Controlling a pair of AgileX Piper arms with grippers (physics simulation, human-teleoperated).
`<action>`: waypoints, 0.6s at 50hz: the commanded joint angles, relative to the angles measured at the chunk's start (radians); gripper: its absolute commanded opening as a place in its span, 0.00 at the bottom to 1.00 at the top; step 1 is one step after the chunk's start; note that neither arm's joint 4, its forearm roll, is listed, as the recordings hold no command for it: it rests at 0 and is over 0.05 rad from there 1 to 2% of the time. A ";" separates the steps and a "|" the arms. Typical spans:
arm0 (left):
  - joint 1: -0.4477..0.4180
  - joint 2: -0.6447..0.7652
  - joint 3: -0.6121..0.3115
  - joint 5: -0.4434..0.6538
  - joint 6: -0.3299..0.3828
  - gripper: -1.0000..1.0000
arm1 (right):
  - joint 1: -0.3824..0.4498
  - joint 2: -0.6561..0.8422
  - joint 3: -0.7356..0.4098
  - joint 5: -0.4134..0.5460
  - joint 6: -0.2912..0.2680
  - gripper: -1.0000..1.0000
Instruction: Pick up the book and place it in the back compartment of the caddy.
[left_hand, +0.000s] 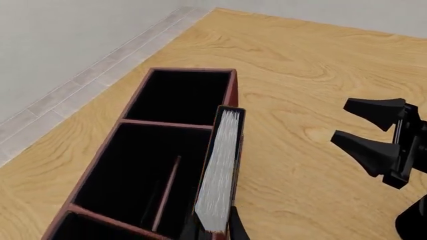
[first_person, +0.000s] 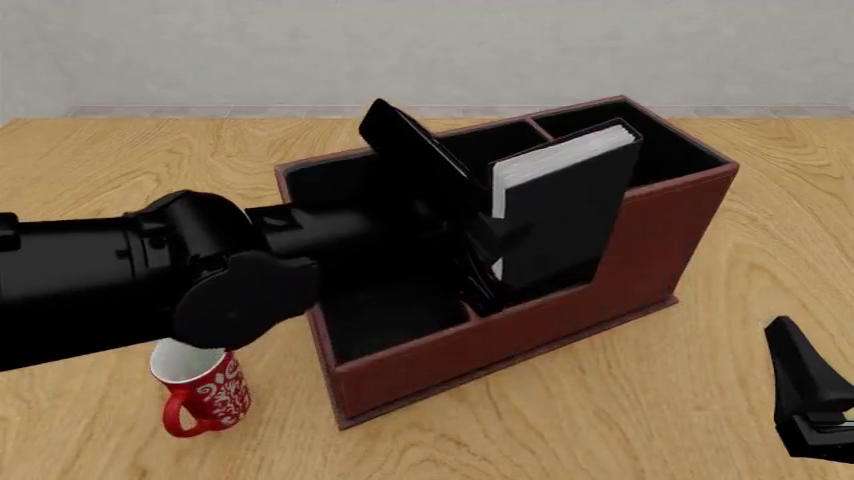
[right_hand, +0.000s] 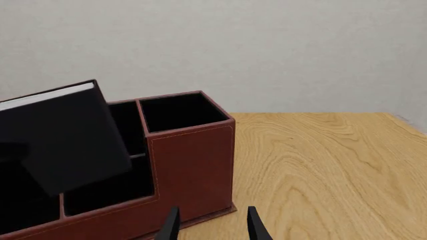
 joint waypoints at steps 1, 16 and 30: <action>0.042 -0.014 -0.004 -0.007 0.023 0.00 | 0.000 0.000 0.000 0.000 0.000 1.00; 0.067 0.015 0.006 -0.021 0.001 0.00 | 0.000 0.000 0.000 0.000 0.000 1.00; 0.094 0.101 0.022 -0.092 -0.013 0.00 | 0.000 0.000 0.000 0.000 0.000 1.00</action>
